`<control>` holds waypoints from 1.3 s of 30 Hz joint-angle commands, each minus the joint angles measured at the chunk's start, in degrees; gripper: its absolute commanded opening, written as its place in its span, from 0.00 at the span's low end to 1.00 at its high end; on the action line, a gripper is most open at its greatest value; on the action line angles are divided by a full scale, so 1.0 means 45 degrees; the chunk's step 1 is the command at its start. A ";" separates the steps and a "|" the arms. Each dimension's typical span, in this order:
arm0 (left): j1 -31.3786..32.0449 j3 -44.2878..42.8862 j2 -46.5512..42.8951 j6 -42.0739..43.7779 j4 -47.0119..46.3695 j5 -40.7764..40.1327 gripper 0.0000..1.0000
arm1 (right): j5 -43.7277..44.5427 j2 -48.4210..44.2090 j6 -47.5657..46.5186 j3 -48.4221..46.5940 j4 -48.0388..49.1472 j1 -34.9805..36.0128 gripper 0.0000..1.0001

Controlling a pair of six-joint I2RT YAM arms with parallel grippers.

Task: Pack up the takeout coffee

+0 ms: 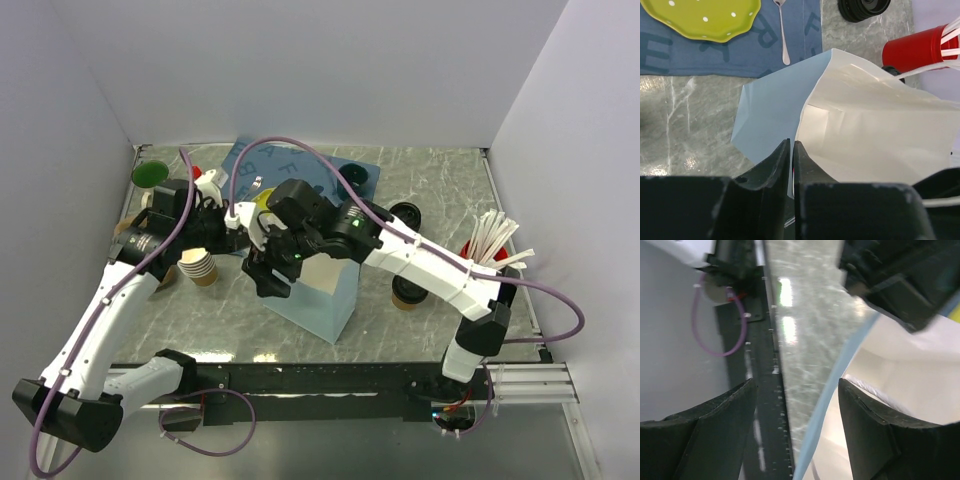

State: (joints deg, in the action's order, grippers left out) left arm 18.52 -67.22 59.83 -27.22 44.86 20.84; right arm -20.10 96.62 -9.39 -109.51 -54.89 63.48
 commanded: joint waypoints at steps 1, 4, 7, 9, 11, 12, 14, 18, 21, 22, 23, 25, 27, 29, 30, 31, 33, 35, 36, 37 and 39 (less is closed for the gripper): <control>0.0024 0.0075 -0.0015 0.0053 -0.0282 -0.0002 0.13 | -0.2191 0.0345 0.0698 -0.1131 -0.0925 0.0053 0.72; 0.0024 -0.0023 0.0024 -0.0024 -0.0243 -0.0061 0.13 | -0.3168 0.0501 0.1011 -0.1463 -0.1394 -0.0044 0.72; 0.0024 -0.0081 0.0004 -0.0219 -0.0126 -0.0198 0.15 | -0.4689 0.0560 0.1420 -0.1601 -0.1648 -0.0317 0.72; 0.0044 0.0074 -0.0073 -0.0395 -0.0164 -0.0217 0.15 | -0.5723 0.0696 0.1597 -0.1835 -0.1940 -0.0533 0.72; 0.0044 0.0230 -0.0190 -0.0609 -0.0242 -0.0120 0.14 | -0.6176 0.0756 0.1715 -0.2010 -0.2059 -0.0630 0.72; 0.0044 0.0289 -0.0229 -0.0669 -0.0281 -0.0081 0.14 | -0.6488 0.0756 0.1831 -0.2030 -0.2040 -0.0670 0.72; 0.0044 0.0367 -0.0346 -0.0883 -0.0301 -0.0061 0.14 | -0.6783 0.0756 0.1929 -0.1934 -0.1962 -0.0748 0.73; 0.0044 0.0446 -0.0425 -0.1079 -0.0321 -0.0061 0.14 | -0.7485 0.0873 0.2279 -0.1953 -0.1767 -0.0787 0.73; 0.0044 0.0427 -0.0425 -0.1196 -0.0165 -0.0158 0.14 | -0.8577 0.0621 0.2846 -0.1895 -0.1008 -0.0846 0.72; 0.0044 0.0446 -0.0425 -0.1293 -0.0087 -0.0217 0.15 | -0.9199 0.0445 0.3525 -0.1546 -0.0541 -0.1020 0.72; 0.0044 0.0446 -0.0483 -0.1352 -0.0028 -0.0256 0.15 | -0.9554 0.0269 0.3937 -0.1330 0.0663 -0.1137 0.72; 0.0044 0.0465 -0.0503 -0.1547 0.0127 -0.0625 0.15 | -1.0121 -0.0316 0.5280 -0.0784 0.1997 -0.1565 0.72; 0.0044 0.0504 -0.0581 -0.1529 0.0304 -0.0705 0.15 | -1.1000 -0.0842 0.6686 0.0193 0.4165 -0.1860 0.73; 0.0044 0.0563 -0.0640 -0.1567 0.0324 -0.0783 0.15 | -1.1605 -0.1118 0.7531 0.1014 0.6015 -0.2270 0.73; 0.0044 0.0563 -0.0621 -0.1587 0.0343 -0.0822 0.14 | -1.1705 -0.1371 0.8328 0.1287 0.6626 -0.2388 0.72; 0.0044 0.0544 -0.0601 -0.1684 0.0401 -0.0842 0.14 | -1.1783 -0.1450 0.8703 0.1734 0.7116 -0.2485 0.72; 0.0044 0.0485 -0.0543 -0.1743 0.0460 -0.0726 0.14 | -1.1920 -0.1665 0.9406 0.1953 0.8091 -0.2701 0.72; 0.0063 0.0465 -0.0601 -0.1996 0.0383 -0.0473 0.15 | -1.2134 -0.1744 1.0012 0.2265 0.8951 -0.2798 0.73; 0.0044 0.0465 -0.0640 -0.2075 0.0305 -0.0374 0.15 | -1.2619 -0.1744 1.0963 0.2402 1.0213 -0.2818 0.73; 0.0063 0.0465 -0.0679 -0.2191 0.0285 -0.0277 0.15 | -1.2836 -0.1686 1.1495 0.2616 1.0941 -0.2818 0.73; 0.0044 0.0446 -0.0699 -0.2270 0.0265 -0.0198 0.16 | -1.3072 -0.1588 1.2917 0.2831 1.2076 -0.2799 0.72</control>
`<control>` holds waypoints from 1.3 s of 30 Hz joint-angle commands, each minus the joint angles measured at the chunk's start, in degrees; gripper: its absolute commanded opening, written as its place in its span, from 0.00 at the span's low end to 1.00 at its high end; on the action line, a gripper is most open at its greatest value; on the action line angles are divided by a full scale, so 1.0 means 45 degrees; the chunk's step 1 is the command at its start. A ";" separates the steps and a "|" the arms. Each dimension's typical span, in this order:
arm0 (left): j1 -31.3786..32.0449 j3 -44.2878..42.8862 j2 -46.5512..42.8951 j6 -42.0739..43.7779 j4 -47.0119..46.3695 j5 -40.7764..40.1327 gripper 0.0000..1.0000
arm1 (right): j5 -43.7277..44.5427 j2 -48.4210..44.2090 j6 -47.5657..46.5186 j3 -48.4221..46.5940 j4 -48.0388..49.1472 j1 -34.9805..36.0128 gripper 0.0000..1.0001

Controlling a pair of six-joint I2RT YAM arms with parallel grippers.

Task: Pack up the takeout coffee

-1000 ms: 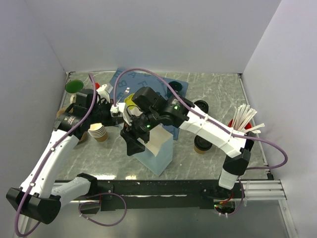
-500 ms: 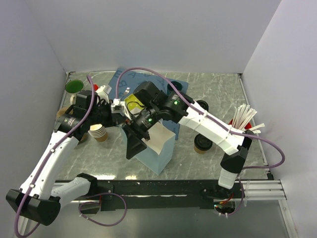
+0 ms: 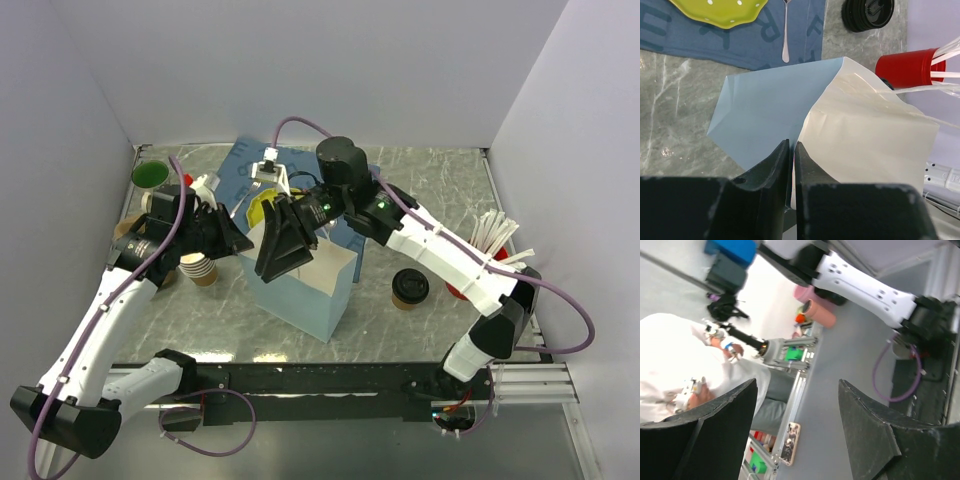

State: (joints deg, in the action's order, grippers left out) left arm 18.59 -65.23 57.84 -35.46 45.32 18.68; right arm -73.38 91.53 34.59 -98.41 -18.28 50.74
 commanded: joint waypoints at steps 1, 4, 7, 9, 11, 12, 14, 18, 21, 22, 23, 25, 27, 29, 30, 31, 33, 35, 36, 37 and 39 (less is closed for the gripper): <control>0.0029 -0.0016 -0.0276 -0.0478 0.0183 0.0264 0.16 | -0.1367 -0.0456 0.3559 0.0597 0.5261 0.0033 0.72; 0.0029 0.0004 -0.0237 -0.0557 0.0280 0.0185 0.16 | -0.1718 -0.0495 0.5705 0.1202 0.8382 0.0033 0.72; 0.0029 0.0004 -0.0237 -0.0867 0.0474 0.0186 0.16 | -0.1603 -0.0534 0.7584 0.1575 1.0191 -0.0239 0.70; 0.0029 -0.0074 -0.0334 -0.1102 0.0612 0.0128 0.16 | -0.0921 -0.0786 0.7395 0.1576 1.0083 -0.0512 0.70; 0.0029 -0.0055 -0.0510 -0.1552 0.0942 -0.0049 0.17 | -0.0026 -0.0963 0.6168 0.0895 0.7033 -0.0981 0.70; 0.0029 -0.0016 -0.0569 -0.1669 0.1002 -0.0010 0.17 | 0.0540 -0.1080 0.4556 0.0603 0.5659 -0.1137 0.70; 0.0029 0.0023 -0.0822 -0.1943 0.1197 0.0010 0.17 | 0.2117 -0.1295 0.3063 -0.0296 0.3526 -0.1490 0.71; 0.0029 -0.0210 -0.1076 -0.2334 0.1762 0.0049 0.24 | 0.6908 -0.1199 -0.0216 -0.2306 -0.3101 -0.1900 0.72; 0.0029 -0.0775 -0.1291 -0.2587 0.2464 -0.0593 0.51 | 1.0646 -0.1198 -0.1353 -0.3906 -0.6177 -0.1920 0.73; 0.0029 -0.1299 -0.1292 -0.2588 0.2700 -0.0847 0.60 | 1.1417 -0.1218 -0.1513 -0.4144 -0.6713 -0.1940 0.72; 0.0029 -0.1614 -0.1234 -0.2588 0.2934 -0.1236 0.70 | 1.2102 -0.1315 -0.1688 -0.4301 -0.7163 -0.1940 0.72; 0.0029 -0.2510 -0.0923 -0.2549 0.3599 -0.2290 0.83 | 1.4457 -0.1471 -0.1749 -0.4653 -0.8642 -0.1940 0.72; 0.0029 -0.3118 -0.0571 -0.2549 0.4125 -0.4098 0.87 | 1.5950 -0.1745 -0.1535 -0.4713 -0.9682 -0.1940 0.72; 0.0049 -0.4055 0.0209 -0.2588 0.5023 -0.5627 0.88 | 1.7476 -0.1881 -0.1379 -0.4772 -1.1225 -0.1940 0.72; 0.0010 -0.4445 0.0579 -0.2801 0.5432 -0.6659 0.88 | 1.7731 -0.1940 -0.1339 -0.4598 -1.1559 -0.1959 0.72; -0.0087 -0.5339 0.1453 -0.2958 0.6500 -0.8449 0.85 | 1.7888 -0.2037 -0.1397 -0.4422 -1.1891 -0.1959 0.72; -0.0146 -0.5931 0.2259 -0.3735 0.7405 -1.0605 0.80 | 1.8065 -0.2505 -0.1572 -0.3664 -1.2109 -0.1940 0.72; -0.0788 -0.5740 0.2653 -0.4070 0.7390 -1.2212 0.81 | 1.8220 -0.3264 -0.1884 -0.2997 -1.1760 -0.1979 0.72; -0.1197 -0.5603 0.2692 -0.4614 0.7351 -1.2507 0.79 | 1.8280 -0.3520 -0.1982 -0.2395 -1.1603 -0.1979 0.72; -0.2439 -0.5563 0.2751 -0.4774 0.7331 -1.2355 0.77 | 1.8319 -0.3987 -0.2080 -0.2099 -1.1466 -0.1998 0.72; -0.3928 -0.5718 0.3042 -0.4716 0.6804 -1.1906 0.75 | 1.7892 -0.4341 -0.2587 -0.1571 -1.1094 -0.2096 0.72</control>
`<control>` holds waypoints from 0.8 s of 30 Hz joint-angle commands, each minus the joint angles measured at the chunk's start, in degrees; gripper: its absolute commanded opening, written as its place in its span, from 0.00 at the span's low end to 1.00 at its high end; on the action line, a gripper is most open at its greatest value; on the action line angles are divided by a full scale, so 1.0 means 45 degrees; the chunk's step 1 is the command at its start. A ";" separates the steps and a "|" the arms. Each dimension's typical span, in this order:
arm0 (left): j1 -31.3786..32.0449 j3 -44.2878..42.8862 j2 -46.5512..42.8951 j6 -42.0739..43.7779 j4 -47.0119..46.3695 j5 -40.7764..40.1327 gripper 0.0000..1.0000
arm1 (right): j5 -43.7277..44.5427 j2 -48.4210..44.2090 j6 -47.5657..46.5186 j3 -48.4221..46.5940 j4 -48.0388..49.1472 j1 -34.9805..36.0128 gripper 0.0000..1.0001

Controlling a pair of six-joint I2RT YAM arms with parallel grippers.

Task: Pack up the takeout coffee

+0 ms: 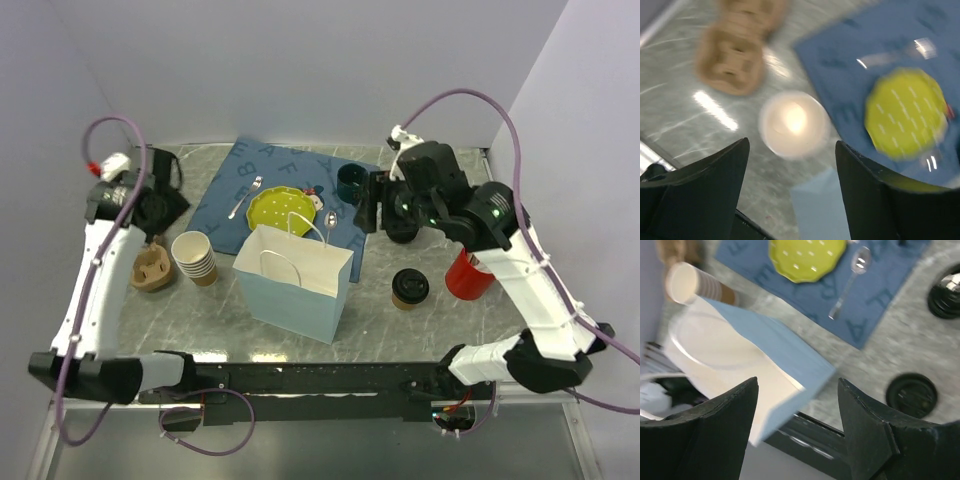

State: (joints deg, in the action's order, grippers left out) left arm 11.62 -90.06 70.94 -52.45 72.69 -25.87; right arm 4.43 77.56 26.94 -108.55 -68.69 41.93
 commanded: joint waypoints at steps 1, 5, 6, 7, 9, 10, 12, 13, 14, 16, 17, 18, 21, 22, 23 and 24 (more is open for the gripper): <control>-0.2541 -0.0201 0.0347 -0.0962 0.0665 -0.2044 0.74 | 0.0463 -0.1471 -0.1024 0.0782 0.0127 -0.0139 0.72; -0.4100 0.0968 0.1558 -0.0555 -0.1629 -0.2107 0.72 | -0.0669 -0.2175 -0.1338 0.1659 0.0614 -0.0138 0.71; -0.4936 0.1377 0.2025 -0.0514 -0.1930 -0.2065 0.71 | -0.1251 -0.2351 -0.1377 0.2184 0.1040 -0.0139 0.71; -0.5467 0.1439 0.2300 -0.1055 -0.1895 -0.1929 0.70 | -0.1450 -0.2604 -0.1454 0.2402 0.1161 -0.0139 0.71; -0.7006 0.1381 0.3157 -0.2962 -0.1622 -0.0390 0.61 | -0.1783 -0.2723 -0.1591 0.2715 0.1221 -0.0139 0.70; -0.7208 0.1323 0.3433 -0.3709 -0.1447 -0.0210 0.59 | -0.1804 -0.2724 -0.1843 0.2775 0.1220 -0.0119 0.70; -0.7269 0.0954 0.4308 -0.5722 -0.0573 -0.0462 0.57 | -0.1571 -0.2685 -0.2118 0.2873 0.1143 -0.0138 0.70; -0.7288 0.0680 0.4643 -0.6308 -0.0180 -0.0482 0.58 | -0.1241 -0.2569 -0.2274 0.2853 0.0930 -0.0139 0.70; -0.7289 0.0388 0.4956 -0.6933 0.0076 -0.0405 0.60 | -0.1121 -0.2471 -0.2353 0.2757 0.0831 -0.0139 0.70; -0.7269 -0.0083 0.5583 -0.6862 -0.0327 0.0374 0.61 | -0.1139 -0.2314 -0.2547 0.2794 0.0771 -0.0139 0.70; -0.7250 -0.0065 0.5661 -0.6242 -0.0951 0.0687 0.62 | -0.1217 -0.2333 -0.2588 0.3085 0.0868 -0.0139 0.70; -0.7192 0.0264 0.5662 -0.5617 -0.1692 0.1173 0.63 | -0.1295 -0.2333 -0.2646 0.3262 0.0985 -0.0139 0.70; -0.7132 0.0599 0.5759 -0.2864 -0.3728 0.1256 0.66 | -0.1335 -0.2372 -0.2841 0.3653 0.1298 -0.0139 0.70; -0.7113 0.0484 0.5876 -0.2180 -0.3653 0.1140 0.67 | -0.1335 -0.2256 -0.3074 0.3635 0.1318 -0.0158 0.70; -0.7093 0.0328 0.6012 -0.1110 -0.3459 0.0946 0.67 | -0.1277 -0.2178 -0.3173 0.3518 0.1299 -0.0158 0.70; -0.7093 0.0249 0.6207 -0.0674 -0.3283 0.0789 0.66 | -0.1180 -0.2080 -0.3290 0.3421 0.1260 -0.0158 0.70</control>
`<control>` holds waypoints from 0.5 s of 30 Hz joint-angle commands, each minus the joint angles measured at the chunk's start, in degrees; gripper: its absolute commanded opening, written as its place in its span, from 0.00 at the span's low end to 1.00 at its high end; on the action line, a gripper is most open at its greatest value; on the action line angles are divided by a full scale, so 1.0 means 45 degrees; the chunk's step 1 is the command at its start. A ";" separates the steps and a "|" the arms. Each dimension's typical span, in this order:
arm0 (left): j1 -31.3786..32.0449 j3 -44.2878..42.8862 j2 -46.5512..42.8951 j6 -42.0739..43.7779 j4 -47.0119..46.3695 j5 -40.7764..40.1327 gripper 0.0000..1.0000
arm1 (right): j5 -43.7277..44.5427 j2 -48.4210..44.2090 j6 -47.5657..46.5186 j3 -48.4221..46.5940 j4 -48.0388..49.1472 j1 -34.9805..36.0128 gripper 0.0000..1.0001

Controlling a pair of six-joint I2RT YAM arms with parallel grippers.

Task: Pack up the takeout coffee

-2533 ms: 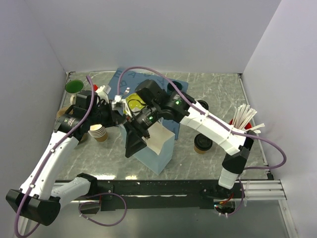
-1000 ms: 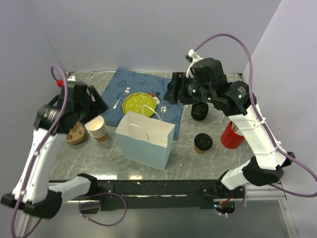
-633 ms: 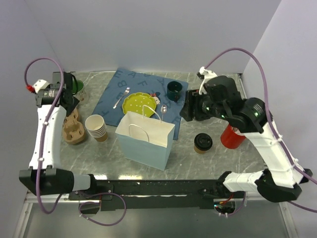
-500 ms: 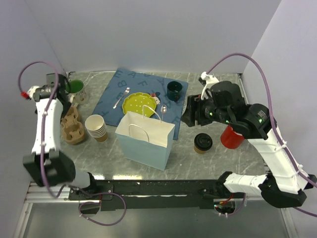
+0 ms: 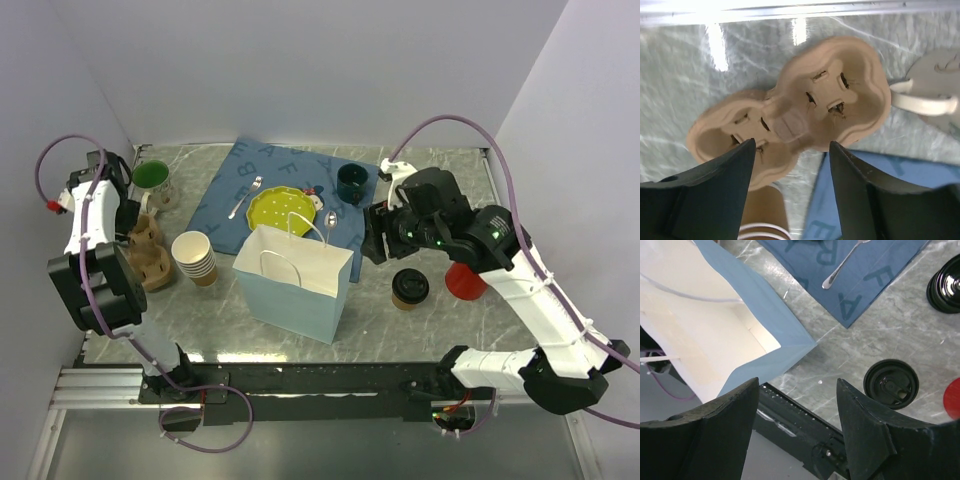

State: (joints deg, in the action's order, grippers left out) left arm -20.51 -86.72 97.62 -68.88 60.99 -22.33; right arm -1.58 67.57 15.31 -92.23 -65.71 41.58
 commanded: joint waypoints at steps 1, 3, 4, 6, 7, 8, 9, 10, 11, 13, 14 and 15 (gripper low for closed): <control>0.0047 -0.0340 0.0278 0.3466 -0.0721 0.0039 0.66 | 0.0234 0.0315 -0.0881 -0.0305 0.0580 -0.0061 0.70; 0.0066 0.0379 0.0085 0.5087 -0.1442 0.0370 0.61 | 0.0333 0.0472 -0.1038 -0.0423 0.0657 -0.0080 0.71; 0.0066 0.0654 0.0006 0.5421 -0.1638 0.0546 0.60 | 0.0333 0.0569 -0.1136 -0.0443 0.0696 -0.0061 0.71; 0.0066 0.1337 -0.0189 0.6144 -0.2146 0.0742 0.59 | 0.0313 0.0725 -0.1253 -0.0482 0.0755 -0.0080 0.71; 0.0047 0.1515 -0.0229 0.6321 -0.2263 0.0781 0.58 | 0.0313 0.0746 -0.1370 -0.0521 0.0755 -0.0080 0.71; 0.0066 0.1807 -0.0326 0.6613 -0.2381 0.0879 0.57 | 0.0332 0.0785 -0.1390 -0.0598 0.0736 -0.0100 0.71; 0.0047 0.1926 -0.0366 0.6848 -0.2749 0.0976 0.57 | 0.0333 0.0824 -0.1449 -0.0619 0.0716 -0.0100 0.71; 0.0066 0.2062 -0.0405 0.7140 -0.2966 0.1151 0.56 | 0.0313 0.0824 -0.1488 -0.0619 0.0735 -0.0081 0.71; 0.0047 0.2160 -0.0424 0.7626 -0.3084 0.1443 0.57 | 0.0332 0.0805 -0.1508 -0.0580 0.0736 -0.0100 0.71; 0.0066 0.2083 -0.0113 0.8040 -0.2988 0.1621 0.57 | 0.0333 0.0746 -0.1430 -0.0521 0.0736 -0.0080 0.72; 0.0066 0.1986 0.0081 0.8370 -0.2929 0.1641 0.56 | 0.0255 0.0688 -0.1410 -0.0386 0.0774 -0.0100 0.72; 0.0066 0.1966 0.0102 0.8490 -0.2890 0.1564 0.55 | 0.0158 0.0552 -0.1410 -0.0307 0.0833 -0.0081 0.71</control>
State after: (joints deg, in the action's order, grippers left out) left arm -20.27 -76.93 98.39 -38.11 50.37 -17.02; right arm -1.02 71.68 9.82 -92.58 -64.38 41.58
